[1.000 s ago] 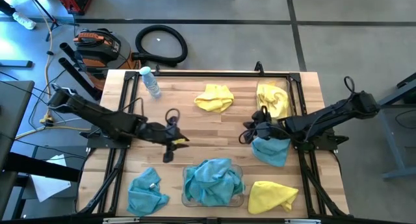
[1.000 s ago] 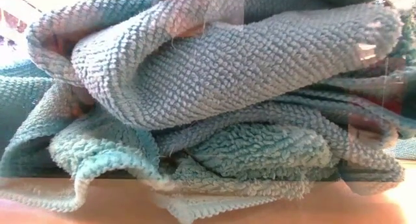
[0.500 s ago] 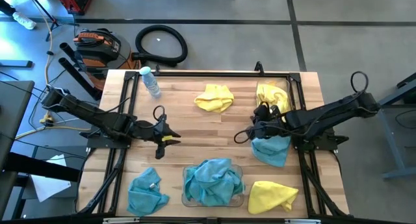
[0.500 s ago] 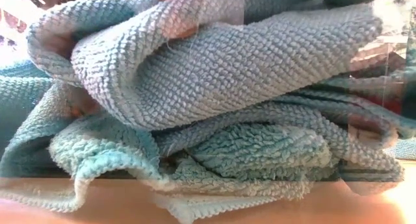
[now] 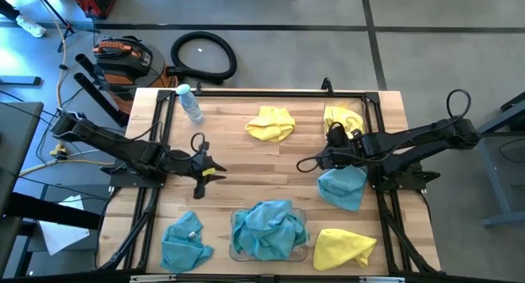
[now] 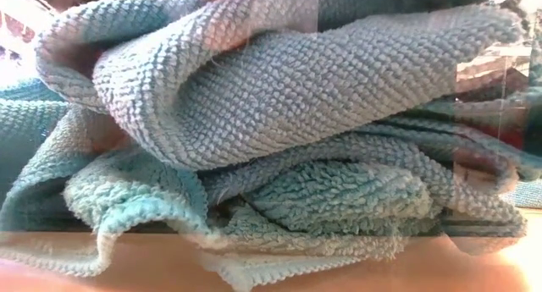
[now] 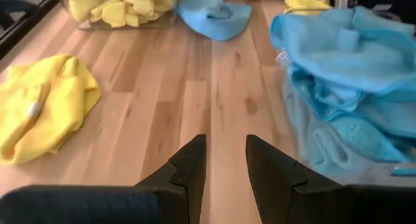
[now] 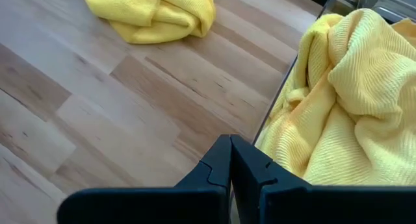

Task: Sort microfiber towel by color & place in baskets
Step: Put the blue microfiber towel into the bottom transparent bin

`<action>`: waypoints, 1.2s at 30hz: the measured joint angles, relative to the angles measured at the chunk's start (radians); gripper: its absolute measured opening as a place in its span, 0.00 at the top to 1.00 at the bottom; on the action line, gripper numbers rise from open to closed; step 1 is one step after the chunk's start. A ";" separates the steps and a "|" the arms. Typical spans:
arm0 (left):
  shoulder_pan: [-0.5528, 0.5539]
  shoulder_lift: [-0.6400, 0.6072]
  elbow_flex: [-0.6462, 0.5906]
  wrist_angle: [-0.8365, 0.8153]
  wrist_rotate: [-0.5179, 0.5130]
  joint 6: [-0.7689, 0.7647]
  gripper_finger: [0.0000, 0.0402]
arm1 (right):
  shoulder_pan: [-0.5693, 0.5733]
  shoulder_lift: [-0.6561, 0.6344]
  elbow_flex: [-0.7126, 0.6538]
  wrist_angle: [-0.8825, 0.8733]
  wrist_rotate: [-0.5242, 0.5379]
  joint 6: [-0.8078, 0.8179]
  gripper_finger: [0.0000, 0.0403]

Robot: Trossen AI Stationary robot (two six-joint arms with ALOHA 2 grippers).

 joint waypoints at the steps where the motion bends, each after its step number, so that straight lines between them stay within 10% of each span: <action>1: 0.007 -0.014 0.000 -0.016 0.000 0.006 0.76 | 0.000 0.000 0.000 0.001 0.000 0.000 1.00; 21: 0.144 -0.295 -0.146 -0.029 -0.029 0.101 0.76 | 0.091 0.015 0.143 0.075 -0.073 -0.098 1.00; 36: 0.144 -0.347 -0.199 -0.008 -0.020 0.086 0.76 | 0.375 0.361 0.349 -0.259 -0.282 0.225 1.00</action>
